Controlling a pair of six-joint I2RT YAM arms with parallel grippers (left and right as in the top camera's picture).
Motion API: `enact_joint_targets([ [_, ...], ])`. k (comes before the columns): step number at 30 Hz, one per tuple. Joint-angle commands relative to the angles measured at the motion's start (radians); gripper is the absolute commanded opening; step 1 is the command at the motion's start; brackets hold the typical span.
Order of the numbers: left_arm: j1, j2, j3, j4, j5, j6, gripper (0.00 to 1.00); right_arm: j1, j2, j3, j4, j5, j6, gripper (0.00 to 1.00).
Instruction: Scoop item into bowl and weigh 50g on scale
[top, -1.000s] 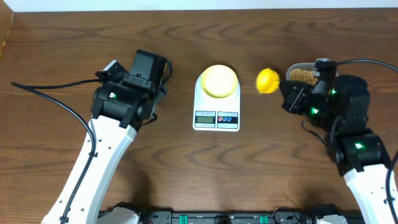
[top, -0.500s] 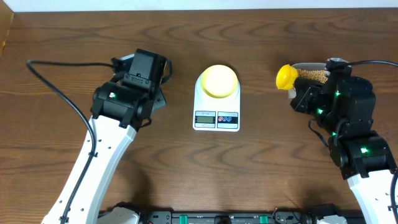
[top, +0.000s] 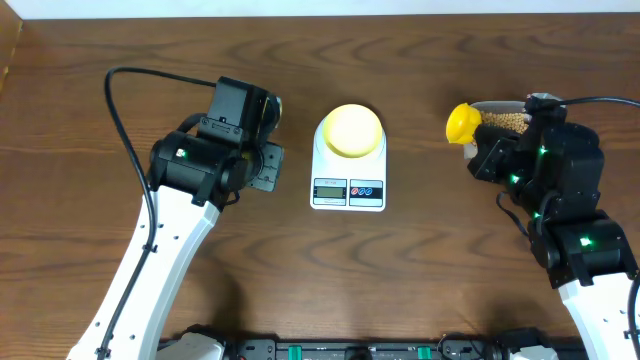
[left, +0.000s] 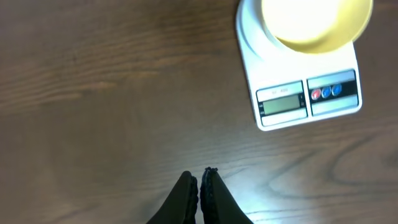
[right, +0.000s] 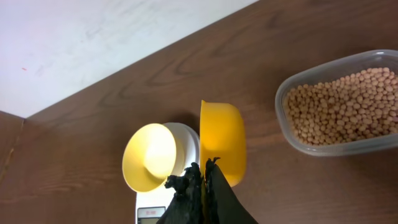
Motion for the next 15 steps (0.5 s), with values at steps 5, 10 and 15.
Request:
enact_joint_targets([
  [5, 0.004, 0.006, 0.006, 0.007, 0.024, 0.058, 0.08, -0.004, -0.005, 0.023, -0.018, 0.011, -0.015, 0.01],
  [10, 0.004, 0.006, 0.005, 0.009, 0.026, 0.127, 0.08, -0.004, -0.005, 0.023, -0.017, 0.012, -0.015, 0.01],
  [15, -0.004, 0.006, 0.004, 0.009, 0.032, 0.138, 0.08, -0.004, -0.005, 0.023, -0.02, 0.011, -0.015, 0.01],
])
